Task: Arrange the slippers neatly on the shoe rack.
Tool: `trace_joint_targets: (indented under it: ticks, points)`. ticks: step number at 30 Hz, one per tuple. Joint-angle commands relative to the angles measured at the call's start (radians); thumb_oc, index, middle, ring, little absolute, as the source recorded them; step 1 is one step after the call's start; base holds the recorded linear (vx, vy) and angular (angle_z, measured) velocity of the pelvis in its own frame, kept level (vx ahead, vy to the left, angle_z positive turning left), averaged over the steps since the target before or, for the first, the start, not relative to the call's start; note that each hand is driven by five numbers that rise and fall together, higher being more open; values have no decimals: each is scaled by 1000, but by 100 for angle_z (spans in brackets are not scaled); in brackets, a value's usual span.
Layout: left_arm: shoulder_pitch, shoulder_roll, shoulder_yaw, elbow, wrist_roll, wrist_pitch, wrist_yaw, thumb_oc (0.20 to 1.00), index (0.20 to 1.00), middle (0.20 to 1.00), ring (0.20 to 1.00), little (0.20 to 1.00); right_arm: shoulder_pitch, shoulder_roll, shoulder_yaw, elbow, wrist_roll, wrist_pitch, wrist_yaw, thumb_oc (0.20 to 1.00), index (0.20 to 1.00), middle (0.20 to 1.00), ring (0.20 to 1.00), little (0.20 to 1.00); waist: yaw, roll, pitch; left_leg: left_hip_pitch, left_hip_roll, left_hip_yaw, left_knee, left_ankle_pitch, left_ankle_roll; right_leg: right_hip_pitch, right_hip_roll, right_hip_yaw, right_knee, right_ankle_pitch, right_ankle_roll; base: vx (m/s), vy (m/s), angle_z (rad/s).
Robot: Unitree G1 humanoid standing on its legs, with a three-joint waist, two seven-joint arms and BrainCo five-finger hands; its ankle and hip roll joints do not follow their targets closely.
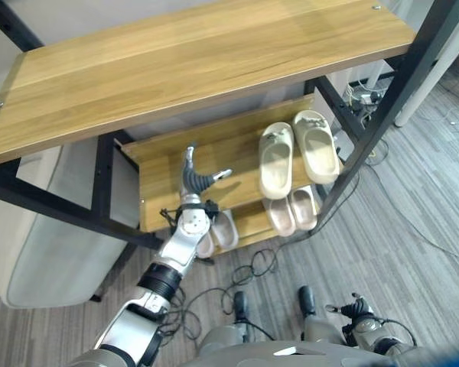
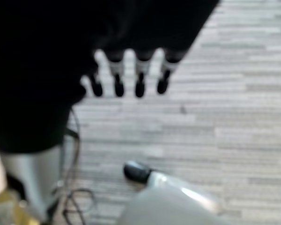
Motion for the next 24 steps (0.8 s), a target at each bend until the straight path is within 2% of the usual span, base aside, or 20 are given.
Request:
trace_joint_targets:
  ticks: [1,4,6,24]
  points:
    - [-81,-1,5,1,36,-49,-31,1000,1000,1000,1000,1000,-11,-2,-14,16,0,0,-2,1000,1000,1000,1000,1000,11,30,-4,-4,-33,-57,9,-64,-12,0,6,-74,78,-136,37,0,0,0]
    - [-69,-4,-9,-12,26,-57,-52,1000,1000,1000,1000,1000,-10,-1,-13,15,-2,1,-2,1000,1000,1000,1000,1000,12,30,-4,-5,-34,-59,10,-64,-11,-1,6,-74,79,-137,37,0,0,0]
    - [-39,-33,-37,-35,-50,-78,-101,1000,1000,1000,1000,1000,-10,-2,-9,12,-5,2,-2,1000,1000,1000,1000,1000,12,32,-5,-11,-34,-64,10,-62,-9,-2,5,-78,81,-138,36,-23,-13,5]
    - [-17,-81,-139,-5,-111,-76,-149,1000,1000,1000,1000,1000,-29,-6,-1,4,9,7,-18,1000,1000,1000,1000,1000,2,50,11,-20,-32,-59,11,-59,-7,-24,9,-65,94,-140,31,-2,-1,1]
